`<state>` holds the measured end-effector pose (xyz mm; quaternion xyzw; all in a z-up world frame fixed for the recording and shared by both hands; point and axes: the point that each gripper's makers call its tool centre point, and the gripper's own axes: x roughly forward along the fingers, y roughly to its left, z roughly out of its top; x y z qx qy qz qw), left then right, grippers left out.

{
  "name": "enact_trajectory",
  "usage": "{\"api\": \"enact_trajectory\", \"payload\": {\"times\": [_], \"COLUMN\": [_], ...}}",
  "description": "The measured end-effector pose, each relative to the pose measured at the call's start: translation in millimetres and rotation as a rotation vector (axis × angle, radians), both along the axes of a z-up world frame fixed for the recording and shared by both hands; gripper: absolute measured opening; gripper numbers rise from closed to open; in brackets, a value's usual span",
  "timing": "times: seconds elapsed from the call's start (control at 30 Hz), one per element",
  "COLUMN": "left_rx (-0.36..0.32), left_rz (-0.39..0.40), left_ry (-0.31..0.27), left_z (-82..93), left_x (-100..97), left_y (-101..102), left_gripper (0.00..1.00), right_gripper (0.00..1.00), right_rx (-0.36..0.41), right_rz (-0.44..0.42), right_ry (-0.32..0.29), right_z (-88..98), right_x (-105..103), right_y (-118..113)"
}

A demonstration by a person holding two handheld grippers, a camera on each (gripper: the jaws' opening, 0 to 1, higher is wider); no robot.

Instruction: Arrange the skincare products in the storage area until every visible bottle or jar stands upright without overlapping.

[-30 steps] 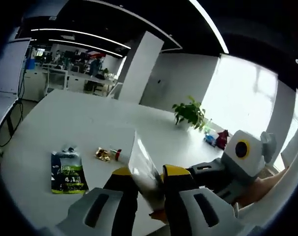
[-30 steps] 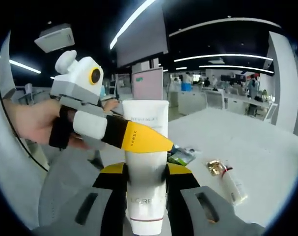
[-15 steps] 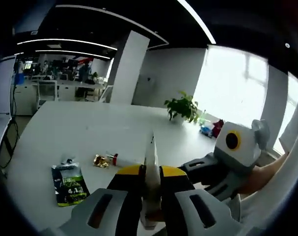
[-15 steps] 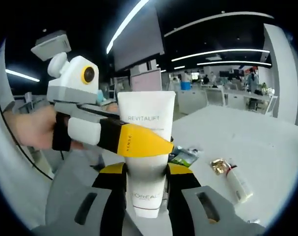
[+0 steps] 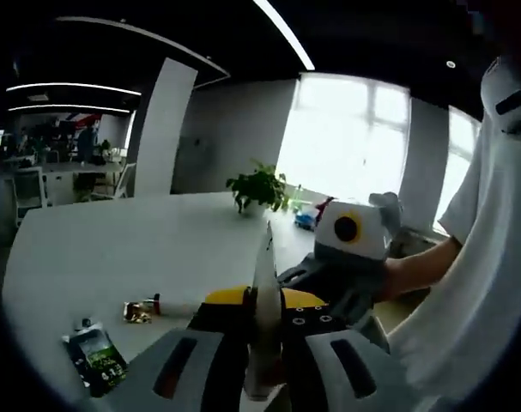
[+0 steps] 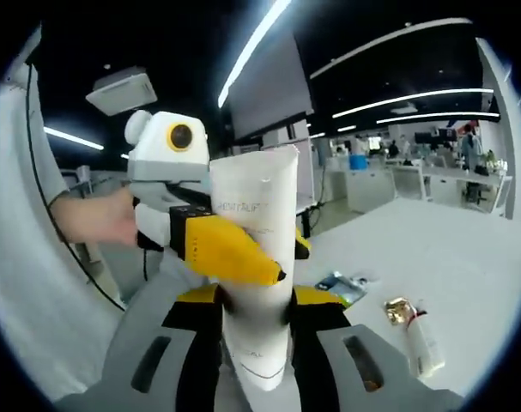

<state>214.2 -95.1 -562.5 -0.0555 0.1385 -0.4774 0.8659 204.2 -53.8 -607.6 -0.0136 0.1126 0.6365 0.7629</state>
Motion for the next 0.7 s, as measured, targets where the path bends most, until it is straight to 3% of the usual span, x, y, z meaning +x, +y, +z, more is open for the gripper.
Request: {"api": "enact_trajectory", "payload": {"times": [0.13,0.27,0.7], "left_rx": [0.034,0.039,-0.093], "left_rz": [-0.099,-0.141,-0.246], "left_ry": [-0.038,-0.036,-0.017], "left_z": [3.4,3.7,16.8], "left_x": [-8.5,-11.4,-17.5], "left_y": [-14,-22,-43], "left_gripper": [0.06,0.06,0.06], "right_gripper": [0.28,0.27,0.25], "right_rx": [-0.004,0.002,0.086], "right_rz": [0.069,0.107,0.211], "right_ry": [-0.007,-0.004,0.039], "right_z": [3.7,4.1,14.1], "right_x": [-6,-10,-18], "right_y": [-5,-10,-24]}}
